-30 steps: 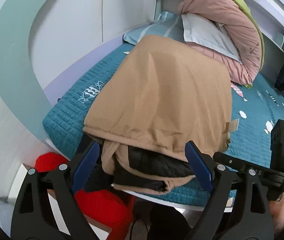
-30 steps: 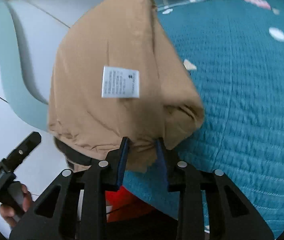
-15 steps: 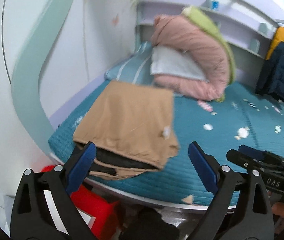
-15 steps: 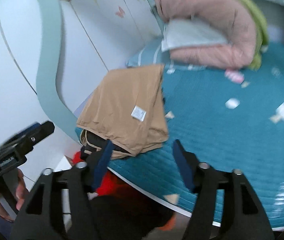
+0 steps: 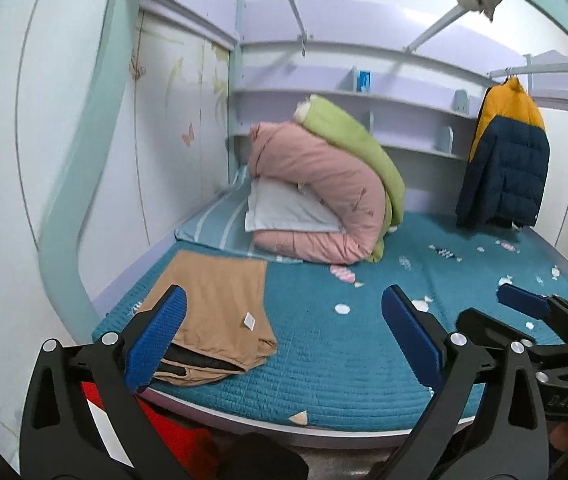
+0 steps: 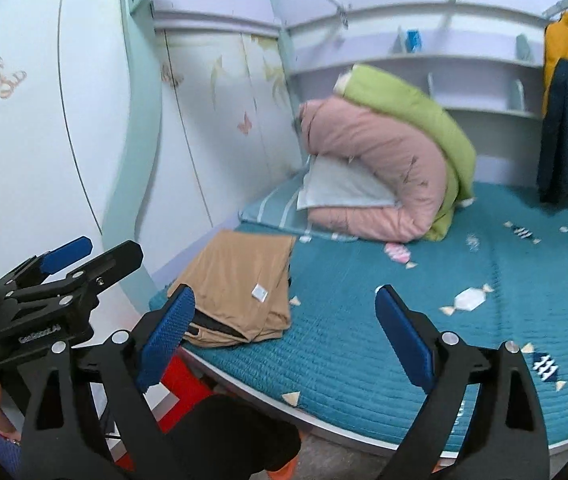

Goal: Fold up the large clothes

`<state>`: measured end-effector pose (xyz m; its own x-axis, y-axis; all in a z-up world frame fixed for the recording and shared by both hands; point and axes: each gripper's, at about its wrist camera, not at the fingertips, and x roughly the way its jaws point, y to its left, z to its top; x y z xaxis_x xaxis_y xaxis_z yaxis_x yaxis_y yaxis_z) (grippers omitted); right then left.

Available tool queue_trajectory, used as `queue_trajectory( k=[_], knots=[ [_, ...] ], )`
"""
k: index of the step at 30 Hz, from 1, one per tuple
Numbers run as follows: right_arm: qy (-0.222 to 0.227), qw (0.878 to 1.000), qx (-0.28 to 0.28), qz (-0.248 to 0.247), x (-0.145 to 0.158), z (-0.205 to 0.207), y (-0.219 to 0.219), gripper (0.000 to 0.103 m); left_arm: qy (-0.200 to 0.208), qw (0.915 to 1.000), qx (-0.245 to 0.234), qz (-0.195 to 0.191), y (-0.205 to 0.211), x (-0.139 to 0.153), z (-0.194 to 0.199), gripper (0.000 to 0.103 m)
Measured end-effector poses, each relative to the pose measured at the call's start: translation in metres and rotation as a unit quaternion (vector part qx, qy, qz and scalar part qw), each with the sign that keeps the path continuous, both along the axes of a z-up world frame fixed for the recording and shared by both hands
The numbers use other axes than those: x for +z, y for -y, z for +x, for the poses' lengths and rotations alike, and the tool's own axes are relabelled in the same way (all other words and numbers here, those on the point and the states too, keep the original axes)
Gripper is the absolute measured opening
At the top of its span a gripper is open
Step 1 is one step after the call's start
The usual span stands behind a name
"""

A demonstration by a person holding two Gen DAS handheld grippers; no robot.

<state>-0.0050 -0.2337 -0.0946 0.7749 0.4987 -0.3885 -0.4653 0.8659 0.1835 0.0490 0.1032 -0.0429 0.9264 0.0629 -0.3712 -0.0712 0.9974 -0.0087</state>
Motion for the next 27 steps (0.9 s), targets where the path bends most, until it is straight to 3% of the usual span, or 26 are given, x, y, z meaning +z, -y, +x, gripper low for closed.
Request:
queue_trajectory(
  k=[12, 19, 27],
  knots=[
    [0.092, 0.995, -0.040, -0.012, 0.053, -0.066, 0.024, 0.094, 0.067, 0.9970, -0.021, 0.033, 0.037, 0.044, -0.056, 0.098],
    [0.147, 0.985, -0.087, -0.032, 0.066, -0.089, 0.027, 0.095, 0.096, 0.9936, -0.012, 0.058, 0.054, 0.057, -0.080, 0.098],
    [0.183, 0.976, -0.110, -0.031, 0.072, -0.103, 0.031, 0.095, 0.112, 0.9926, -0.008, 0.046, 0.055, 0.066, -0.091, 0.098]
  ],
)
